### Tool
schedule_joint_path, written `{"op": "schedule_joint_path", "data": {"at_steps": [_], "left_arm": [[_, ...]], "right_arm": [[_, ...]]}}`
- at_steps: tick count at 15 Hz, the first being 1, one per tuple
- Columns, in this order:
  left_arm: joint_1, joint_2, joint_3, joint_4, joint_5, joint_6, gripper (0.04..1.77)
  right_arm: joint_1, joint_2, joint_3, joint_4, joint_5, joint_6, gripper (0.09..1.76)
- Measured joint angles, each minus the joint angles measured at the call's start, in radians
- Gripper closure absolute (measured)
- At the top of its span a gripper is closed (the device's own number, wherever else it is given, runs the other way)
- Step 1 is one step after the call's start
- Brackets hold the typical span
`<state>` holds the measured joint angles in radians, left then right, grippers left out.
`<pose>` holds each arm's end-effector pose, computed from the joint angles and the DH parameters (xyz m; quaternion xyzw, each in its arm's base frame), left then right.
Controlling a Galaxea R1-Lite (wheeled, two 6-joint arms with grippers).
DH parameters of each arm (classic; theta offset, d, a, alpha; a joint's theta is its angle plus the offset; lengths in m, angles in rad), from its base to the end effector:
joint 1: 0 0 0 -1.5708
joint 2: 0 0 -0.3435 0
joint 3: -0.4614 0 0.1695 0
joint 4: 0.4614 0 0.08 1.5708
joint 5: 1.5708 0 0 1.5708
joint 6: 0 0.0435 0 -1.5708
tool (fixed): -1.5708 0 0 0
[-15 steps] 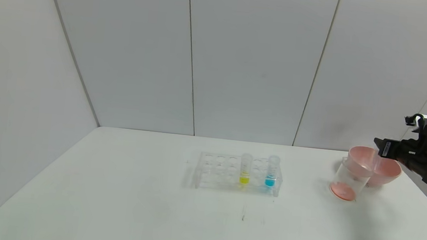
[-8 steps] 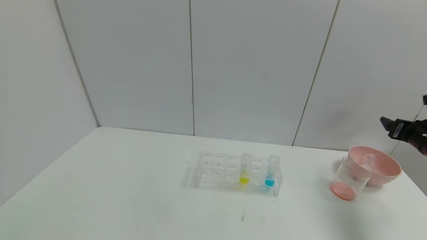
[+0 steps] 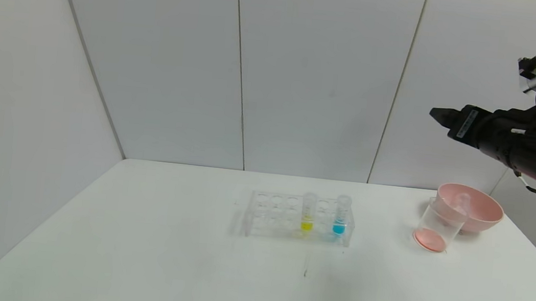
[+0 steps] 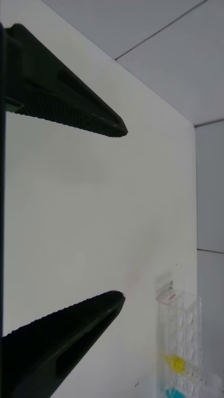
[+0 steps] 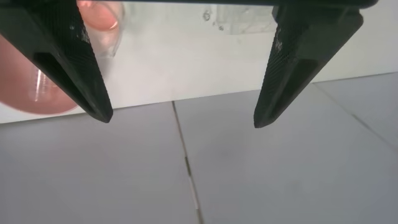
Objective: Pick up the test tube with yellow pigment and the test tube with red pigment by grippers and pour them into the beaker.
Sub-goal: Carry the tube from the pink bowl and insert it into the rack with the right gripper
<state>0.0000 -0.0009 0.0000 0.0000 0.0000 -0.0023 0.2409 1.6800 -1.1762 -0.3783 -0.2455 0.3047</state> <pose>-0.0683 0.0000 0.0754 -0.0011 -0.0005 0.0000 1.0000 0.3211 0.0680 0.3190 0.1365 0.0598 -0.0115 0.9888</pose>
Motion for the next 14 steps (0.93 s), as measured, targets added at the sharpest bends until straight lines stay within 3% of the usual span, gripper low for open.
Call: {"op": "schedule_joint_path", "data": {"at_steps": [4,8,11,14], "left_arm": [[0.000,0.000,0.000,0.000,0.000,0.000,0.05],[0.000,0.000,0.000,0.000,0.000,0.000,0.05],[0.000,0.000,0.000,0.000,0.000,0.000,0.05],[0.000,0.000,0.000,0.000,0.000,0.000,0.05]], "right_arm": [[0.325,-0.074,0.171,-0.081,-0.242,0.014,0.19],[0.595,-0.056,0.433,-0.362,-0.401,0.000,0.17],[0.676,0.031,0.519,-0.478,-0.417,-0.007,0.16],[0.706,0.154,0.523,-0.560,-0.416,-0.003,0.15]]}}
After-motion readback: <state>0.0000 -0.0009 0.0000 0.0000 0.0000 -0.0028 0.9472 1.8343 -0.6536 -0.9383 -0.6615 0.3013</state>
